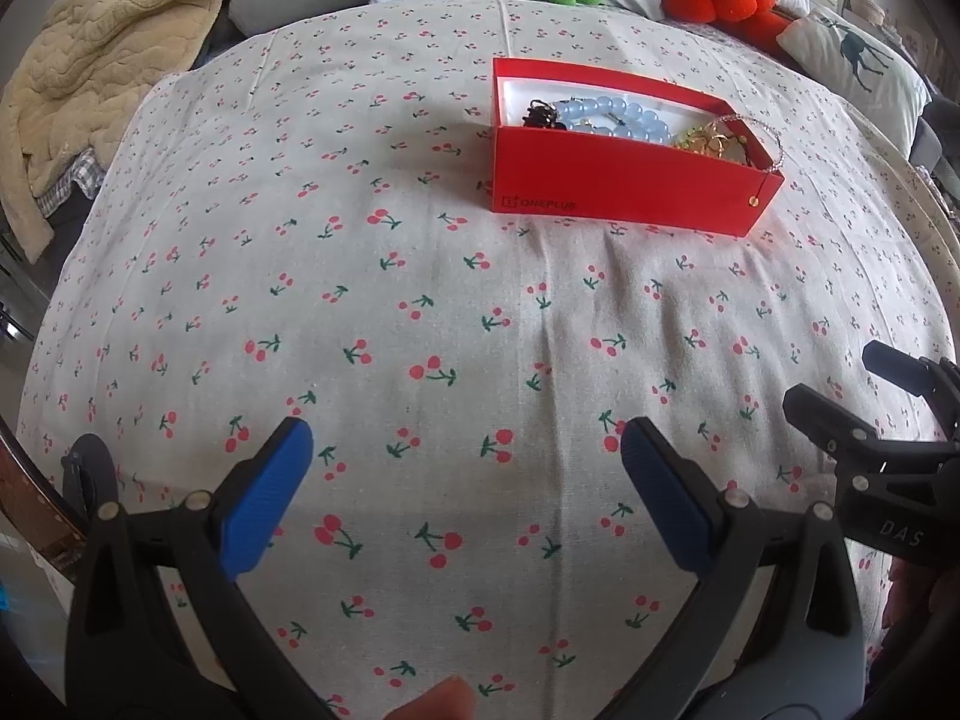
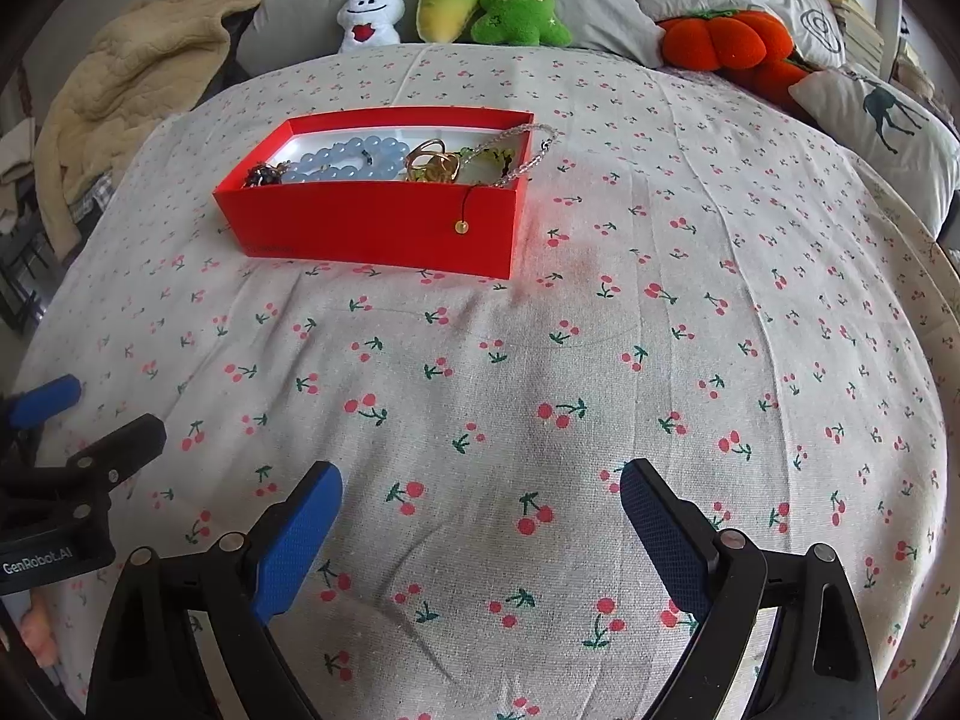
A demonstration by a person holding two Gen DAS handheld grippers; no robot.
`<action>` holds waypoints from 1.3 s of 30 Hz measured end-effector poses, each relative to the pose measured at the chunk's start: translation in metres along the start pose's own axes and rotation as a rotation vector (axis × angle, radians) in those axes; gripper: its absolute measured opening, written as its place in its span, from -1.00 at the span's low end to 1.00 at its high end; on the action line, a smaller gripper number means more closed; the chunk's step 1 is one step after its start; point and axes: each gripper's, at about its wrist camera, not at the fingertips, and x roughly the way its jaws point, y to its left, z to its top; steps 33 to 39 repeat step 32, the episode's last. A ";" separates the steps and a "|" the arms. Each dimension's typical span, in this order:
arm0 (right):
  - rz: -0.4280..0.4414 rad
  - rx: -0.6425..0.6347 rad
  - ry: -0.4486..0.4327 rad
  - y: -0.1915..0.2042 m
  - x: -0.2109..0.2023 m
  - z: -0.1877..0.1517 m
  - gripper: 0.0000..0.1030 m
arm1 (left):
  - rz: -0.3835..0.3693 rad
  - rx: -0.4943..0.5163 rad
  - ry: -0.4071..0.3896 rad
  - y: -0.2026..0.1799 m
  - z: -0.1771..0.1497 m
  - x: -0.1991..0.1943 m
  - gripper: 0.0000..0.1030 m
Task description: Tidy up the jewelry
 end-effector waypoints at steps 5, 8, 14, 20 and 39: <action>0.000 0.003 0.001 0.000 0.000 0.000 0.85 | 0.001 -0.001 0.000 0.000 0.000 0.000 0.98; 0.001 0.003 0.000 0.000 0.000 0.000 0.85 | 0.001 0.000 0.000 0.000 0.000 0.000 0.98; -0.001 0.003 0.002 0.000 0.000 0.000 0.85 | 0.002 -0.001 -0.001 0.000 0.000 0.000 0.98; 0.001 0.001 0.004 0.000 0.000 0.000 0.85 | 0.006 -0.005 0.004 0.001 -0.001 0.001 0.98; -0.011 0.030 0.001 0.011 0.008 0.001 0.85 | 0.028 -0.020 -0.014 -0.001 -0.003 0.008 0.98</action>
